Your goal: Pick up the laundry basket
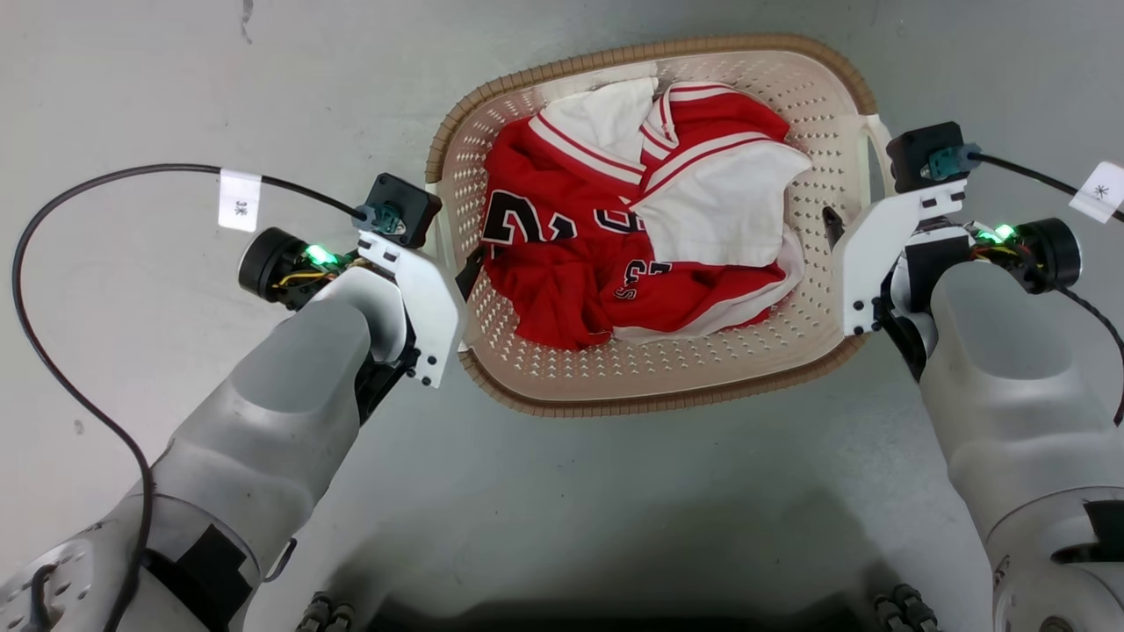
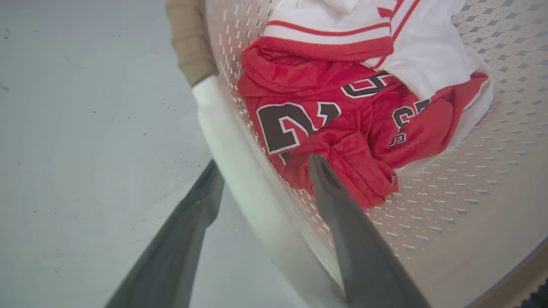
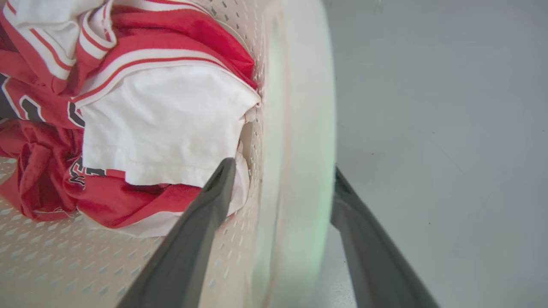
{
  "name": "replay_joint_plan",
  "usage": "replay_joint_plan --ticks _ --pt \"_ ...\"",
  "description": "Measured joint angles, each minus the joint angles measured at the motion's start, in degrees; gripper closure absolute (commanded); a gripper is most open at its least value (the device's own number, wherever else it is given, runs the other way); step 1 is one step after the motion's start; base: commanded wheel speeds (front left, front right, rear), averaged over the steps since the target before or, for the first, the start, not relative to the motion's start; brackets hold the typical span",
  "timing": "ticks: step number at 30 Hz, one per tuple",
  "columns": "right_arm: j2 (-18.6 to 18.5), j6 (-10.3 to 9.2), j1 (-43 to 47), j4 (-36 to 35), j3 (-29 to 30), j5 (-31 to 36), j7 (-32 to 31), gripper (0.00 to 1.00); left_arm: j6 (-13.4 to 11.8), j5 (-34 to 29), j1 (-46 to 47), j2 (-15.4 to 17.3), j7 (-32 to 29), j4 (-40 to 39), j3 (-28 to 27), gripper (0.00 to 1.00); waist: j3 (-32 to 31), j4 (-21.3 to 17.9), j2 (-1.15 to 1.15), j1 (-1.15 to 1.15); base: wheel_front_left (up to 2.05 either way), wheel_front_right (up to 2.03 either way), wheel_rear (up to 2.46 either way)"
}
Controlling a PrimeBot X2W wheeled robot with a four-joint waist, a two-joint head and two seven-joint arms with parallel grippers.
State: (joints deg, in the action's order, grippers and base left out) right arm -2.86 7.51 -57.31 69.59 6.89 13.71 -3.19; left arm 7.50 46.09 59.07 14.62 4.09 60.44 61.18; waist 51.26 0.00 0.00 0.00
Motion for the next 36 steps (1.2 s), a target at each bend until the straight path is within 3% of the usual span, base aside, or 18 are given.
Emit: replay_joint_plan --ticks 3,4,5,14,22,28,36 --pt "0.0 0.0 -0.3 -0.2 0.3 0.5 -1.0 0.0 0.0 0.9 0.5 -0.3 0.1 0.2 1.1 0.0 0.4 0.3 0.0 0.0 0.0 0.0 0.0" --pt "0.0 0.0 -0.3 -0.2 0.3 0.5 -1.1 0.0 0.0 1.4 0.6 -0.4 -0.1 0.1 1.5 0.27 0.6 0.5 0.0 0.0 0.0 0.0 0.0" --pt "0.0 0.0 -0.4 -0.1 0.3 0.4 -1.4 1.0 0.0 2.1 0.6 -0.6 -0.5 0.0 1.9 1.0 0.7 0.6 0.0 0.0 0.0 0.0 0.0" --pt "0.3 0.01 -0.5 1.5 -1.6 -1.2 -2.9 1.0 -0.3 5.6 1.2 -0.2 -0.2 -0.5 5.2 1.0 0.6 0.8 0.0 0.0 0.0 0.0 0.0" --pt "0.5 0.02 1.2 2.7 -1.8 -2.8 -6.0 1.0 -0.4 9.0 -0.2 0.9 -1.2 -2.0 8.8 1.0 -3.3 0.4 0.0 0.0 0.0 0.0 0.0" --pt "0.7 0.04 2.8 3.6 -3.1 -5.8 -9.0 1.0 -0.4 10.8 -2.2 2.2 -6.2 -4.4 10.8 1.0 -8.6 -0.3 0.0 0.0 0.0 0.0 0.0" --pt "0.8 0.04 5.9 4.2 -10.6 -12.5 -16.6 1.0 -0.4 12.1 -6.5 6.1 -13.4 -11.1 11.8 1.0 -17.6 -1.6 0.0 -0.01 0.0 0.0 0.0"
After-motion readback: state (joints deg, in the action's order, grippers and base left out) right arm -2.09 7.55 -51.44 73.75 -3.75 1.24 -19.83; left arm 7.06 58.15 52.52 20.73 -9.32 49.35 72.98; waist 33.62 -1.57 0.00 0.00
